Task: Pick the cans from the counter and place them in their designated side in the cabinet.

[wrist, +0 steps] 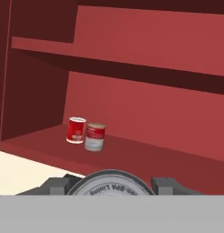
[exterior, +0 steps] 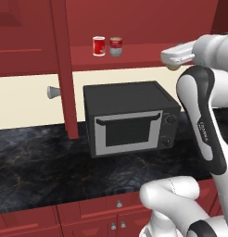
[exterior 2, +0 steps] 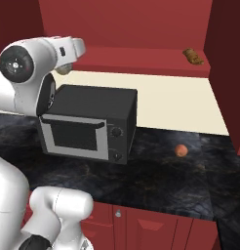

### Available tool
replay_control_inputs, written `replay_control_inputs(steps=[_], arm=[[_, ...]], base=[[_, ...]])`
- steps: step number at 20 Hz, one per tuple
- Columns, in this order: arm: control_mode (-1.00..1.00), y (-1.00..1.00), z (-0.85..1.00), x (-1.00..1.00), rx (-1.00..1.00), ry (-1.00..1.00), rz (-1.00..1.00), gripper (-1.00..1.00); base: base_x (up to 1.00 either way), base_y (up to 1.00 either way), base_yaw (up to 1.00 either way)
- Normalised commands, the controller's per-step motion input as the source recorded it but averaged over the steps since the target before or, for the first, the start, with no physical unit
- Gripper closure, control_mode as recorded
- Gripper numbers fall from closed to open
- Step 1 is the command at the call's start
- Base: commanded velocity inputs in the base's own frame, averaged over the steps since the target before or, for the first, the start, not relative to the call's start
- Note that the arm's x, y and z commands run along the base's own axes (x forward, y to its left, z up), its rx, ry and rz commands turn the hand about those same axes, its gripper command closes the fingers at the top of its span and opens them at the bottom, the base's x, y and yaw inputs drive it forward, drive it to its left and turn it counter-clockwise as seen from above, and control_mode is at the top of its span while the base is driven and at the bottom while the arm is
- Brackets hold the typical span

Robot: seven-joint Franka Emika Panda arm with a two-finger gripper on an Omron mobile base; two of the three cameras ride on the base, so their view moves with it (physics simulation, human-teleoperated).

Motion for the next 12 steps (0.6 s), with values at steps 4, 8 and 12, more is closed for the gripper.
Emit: replay_control_inputs(steps=[4,8,12], arm=[[-1.0,0.09,0.02,0.39,0.0,0.0,0.03,1.0],[-1.0,0.11,0.02,0.38,0.0,0.0,0.03,1.0],[-1.0,0.09,0.0,0.38,0.0,0.0,0.03,1.0]], base=[[0.0,0.0,0.0],[0.0,0.0,0.0],[0.0,0.0,0.0]])
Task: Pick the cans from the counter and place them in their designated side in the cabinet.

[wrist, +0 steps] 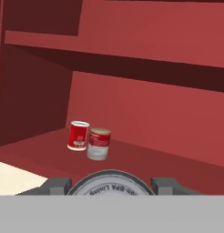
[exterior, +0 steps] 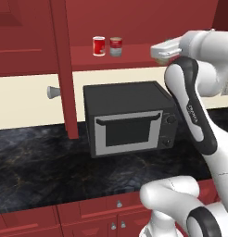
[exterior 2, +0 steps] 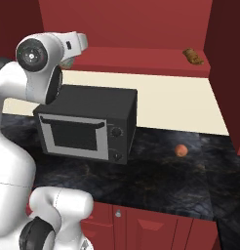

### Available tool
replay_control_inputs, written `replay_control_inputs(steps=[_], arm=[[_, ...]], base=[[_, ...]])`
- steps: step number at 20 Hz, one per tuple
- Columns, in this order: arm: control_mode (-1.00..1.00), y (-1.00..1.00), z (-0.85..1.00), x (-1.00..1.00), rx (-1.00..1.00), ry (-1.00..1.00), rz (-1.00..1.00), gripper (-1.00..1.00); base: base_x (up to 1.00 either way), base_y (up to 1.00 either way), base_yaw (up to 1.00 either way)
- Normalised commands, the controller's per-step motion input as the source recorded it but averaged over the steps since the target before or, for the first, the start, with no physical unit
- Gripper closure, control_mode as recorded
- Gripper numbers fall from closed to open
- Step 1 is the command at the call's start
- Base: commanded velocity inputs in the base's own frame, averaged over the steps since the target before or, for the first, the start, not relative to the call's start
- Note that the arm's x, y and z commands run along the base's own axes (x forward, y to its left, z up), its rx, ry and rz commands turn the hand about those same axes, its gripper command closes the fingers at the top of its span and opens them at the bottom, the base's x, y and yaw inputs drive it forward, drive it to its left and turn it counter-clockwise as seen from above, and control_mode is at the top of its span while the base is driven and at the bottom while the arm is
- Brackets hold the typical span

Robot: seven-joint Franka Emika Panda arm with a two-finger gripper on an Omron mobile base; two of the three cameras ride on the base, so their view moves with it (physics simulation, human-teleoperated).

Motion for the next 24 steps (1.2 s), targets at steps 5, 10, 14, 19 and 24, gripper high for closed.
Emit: replay_control_inputs(steps=[5,10,14,19,24], arm=[[-1.0,0.08,0.0,0.38,0.0,0.02,0.03,1.0],[-1.0,0.09,0.0,0.36,0.0,0.03,0.03,1.0],[-1.0,0.06,0.0,0.34,0.0,0.02,0.03,1.0],[-1.0,0.04,0.0,0.28,-0.01,0.03,0.02,1.0],[-1.0,0.1,-0.01,0.33,-0.01,0.01,0.02,1.0]], base=[[0.0,0.0,0.0],[0.0,0.0,0.0],[0.0,0.0,0.0],[0.0,0.0,0.0],[0.0,0.0,0.0]])
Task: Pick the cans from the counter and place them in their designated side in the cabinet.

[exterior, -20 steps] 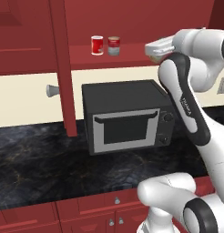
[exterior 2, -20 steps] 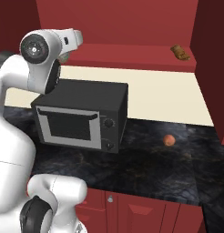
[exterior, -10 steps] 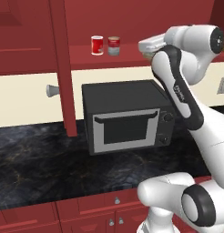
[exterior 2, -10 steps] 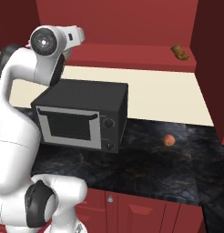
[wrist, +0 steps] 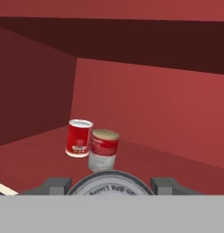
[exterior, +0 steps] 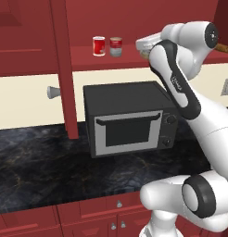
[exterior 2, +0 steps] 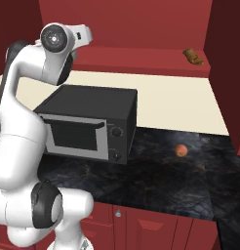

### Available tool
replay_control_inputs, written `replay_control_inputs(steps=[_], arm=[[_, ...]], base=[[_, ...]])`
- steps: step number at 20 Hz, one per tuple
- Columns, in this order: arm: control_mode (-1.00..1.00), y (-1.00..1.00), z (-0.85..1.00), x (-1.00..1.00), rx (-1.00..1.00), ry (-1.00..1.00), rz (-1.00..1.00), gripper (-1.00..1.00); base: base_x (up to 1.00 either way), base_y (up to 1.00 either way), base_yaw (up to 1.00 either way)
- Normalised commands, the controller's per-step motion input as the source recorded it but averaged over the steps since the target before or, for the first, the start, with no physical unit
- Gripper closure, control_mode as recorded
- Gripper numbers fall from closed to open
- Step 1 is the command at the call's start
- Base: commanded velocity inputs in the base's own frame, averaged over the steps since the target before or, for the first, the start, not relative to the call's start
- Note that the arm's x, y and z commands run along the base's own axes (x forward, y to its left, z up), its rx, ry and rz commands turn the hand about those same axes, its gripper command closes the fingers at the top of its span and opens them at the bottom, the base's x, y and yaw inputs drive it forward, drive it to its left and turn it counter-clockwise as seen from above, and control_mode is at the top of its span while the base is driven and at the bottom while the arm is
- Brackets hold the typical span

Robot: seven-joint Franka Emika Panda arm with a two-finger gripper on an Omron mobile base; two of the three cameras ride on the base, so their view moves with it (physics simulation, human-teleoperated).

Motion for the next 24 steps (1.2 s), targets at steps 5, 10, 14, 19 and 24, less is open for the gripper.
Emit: replay_control_inputs(steps=[5,10,14,19,24], arm=[[-1.0,0.11,-0.02,0.34,-0.01,0.02,0.02,1.0],[-1.0,0.04,-0.15,0.25,-0.04,0.01,0.02,1.0],[-1.0,0.04,-0.18,0.22,-0.04,0.0,0.01,1.0],[-1.0,0.06,-0.1,0.3,-0.03,0.0,0.02,1.0],[-1.0,0.02,-0.04,0.37,-0.01,0.01,0.02,1.0]], base=[[0.0,0.0,0.0],[0.0,0.0,0.0],[0.0,0.0,0.0],[0.0,0.0,0.0],[0.0,0.0,0.0]])
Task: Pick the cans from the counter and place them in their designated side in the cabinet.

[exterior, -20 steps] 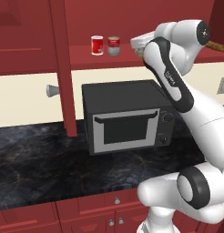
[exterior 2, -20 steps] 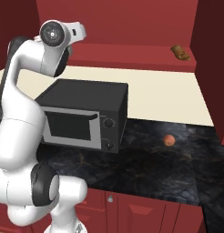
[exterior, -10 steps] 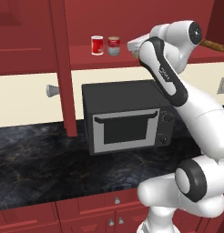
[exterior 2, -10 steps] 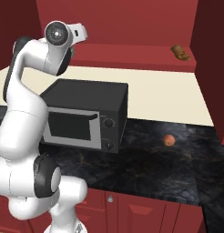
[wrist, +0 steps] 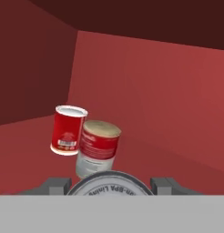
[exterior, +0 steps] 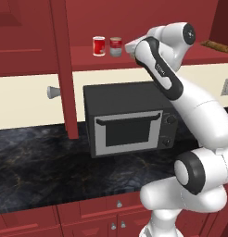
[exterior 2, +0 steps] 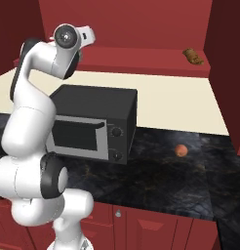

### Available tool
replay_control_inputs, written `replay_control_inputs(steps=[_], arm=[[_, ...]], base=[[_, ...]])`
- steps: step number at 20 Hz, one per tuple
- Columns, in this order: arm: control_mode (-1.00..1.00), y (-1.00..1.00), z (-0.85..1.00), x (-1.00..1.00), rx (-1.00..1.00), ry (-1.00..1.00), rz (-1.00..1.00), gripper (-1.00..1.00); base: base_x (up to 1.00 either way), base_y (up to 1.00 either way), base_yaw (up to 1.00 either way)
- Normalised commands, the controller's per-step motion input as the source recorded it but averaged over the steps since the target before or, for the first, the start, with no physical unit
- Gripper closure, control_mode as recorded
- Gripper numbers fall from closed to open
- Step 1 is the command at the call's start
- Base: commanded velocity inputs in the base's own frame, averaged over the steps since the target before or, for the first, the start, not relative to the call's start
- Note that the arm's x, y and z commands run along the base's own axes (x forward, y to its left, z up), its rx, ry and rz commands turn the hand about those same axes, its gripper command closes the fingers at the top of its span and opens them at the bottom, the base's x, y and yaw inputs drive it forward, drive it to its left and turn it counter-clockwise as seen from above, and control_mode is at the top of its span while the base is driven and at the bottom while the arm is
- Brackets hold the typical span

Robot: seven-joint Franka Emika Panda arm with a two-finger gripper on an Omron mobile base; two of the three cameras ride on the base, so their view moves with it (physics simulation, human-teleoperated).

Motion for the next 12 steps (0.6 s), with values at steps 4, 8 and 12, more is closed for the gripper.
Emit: replay_control_inputs(steps=[4,8,12], arm=[[-1.0,0.02,-0.04,0.38,-0.01,0.02,0.02,1.0],[-1.0,0.03,-0.04,0.39,-0.01,0.04,0.02,1.0],[-1.0,0.03,-0.03,0.4,-0.01,0.04,0.02,1.0]], base=[[0.0,0.0,0.0],[0.0,0.0,0.0],[0.0,0.0,0.0]])
